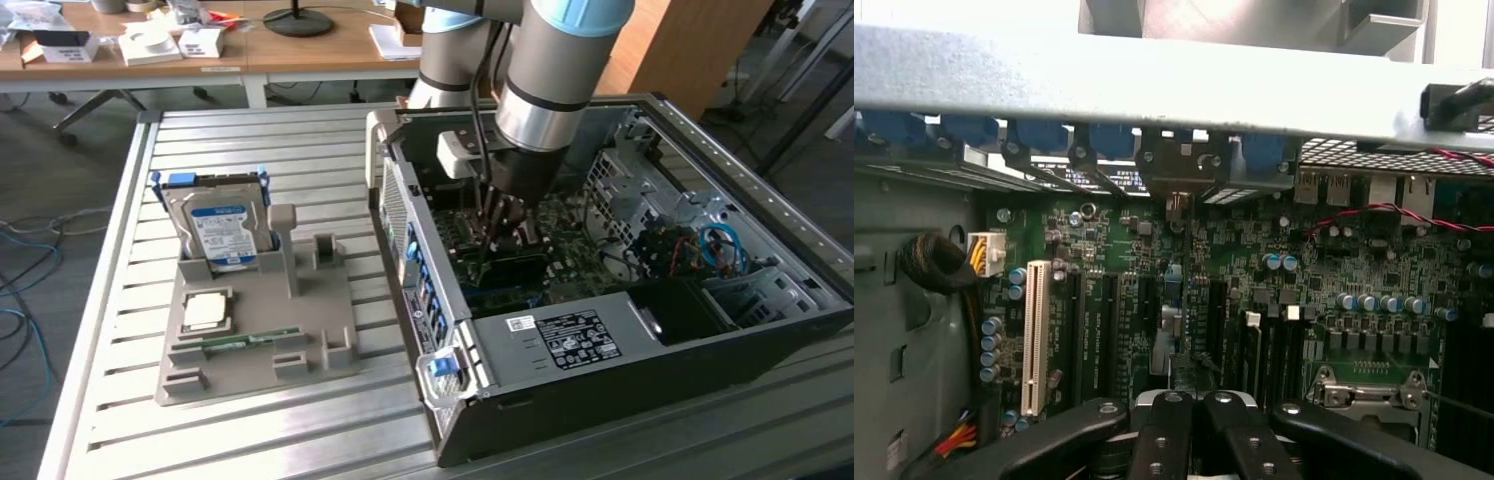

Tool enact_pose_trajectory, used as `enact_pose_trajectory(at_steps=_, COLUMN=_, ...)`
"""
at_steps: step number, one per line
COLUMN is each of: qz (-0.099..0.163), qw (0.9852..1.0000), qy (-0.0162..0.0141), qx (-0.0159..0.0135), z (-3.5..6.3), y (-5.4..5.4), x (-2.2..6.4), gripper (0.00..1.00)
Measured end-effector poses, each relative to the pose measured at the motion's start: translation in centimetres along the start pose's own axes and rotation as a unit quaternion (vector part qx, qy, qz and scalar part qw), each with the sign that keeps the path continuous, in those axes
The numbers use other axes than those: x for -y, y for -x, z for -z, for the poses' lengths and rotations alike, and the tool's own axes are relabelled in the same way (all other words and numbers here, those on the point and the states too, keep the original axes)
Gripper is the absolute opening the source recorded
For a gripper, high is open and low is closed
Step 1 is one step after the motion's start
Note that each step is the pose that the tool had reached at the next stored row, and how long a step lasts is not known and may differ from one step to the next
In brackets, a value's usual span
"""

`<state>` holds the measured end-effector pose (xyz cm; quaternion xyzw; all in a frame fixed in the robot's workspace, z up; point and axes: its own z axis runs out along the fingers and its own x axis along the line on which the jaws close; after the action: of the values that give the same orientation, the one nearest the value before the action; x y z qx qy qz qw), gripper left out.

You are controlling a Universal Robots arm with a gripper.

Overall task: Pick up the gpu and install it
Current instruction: 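Press down on the gpu until it lock into place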

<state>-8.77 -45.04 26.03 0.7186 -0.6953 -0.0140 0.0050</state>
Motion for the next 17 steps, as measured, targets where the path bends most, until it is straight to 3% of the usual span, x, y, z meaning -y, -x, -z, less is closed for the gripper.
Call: enact_pose_trajectory(at_steps=17, qz=0.0, qw=1.0, qy=0.0001, qx=-0.0001, z=-0.21, y=0.0, x=-0.04, gripper=0.11)
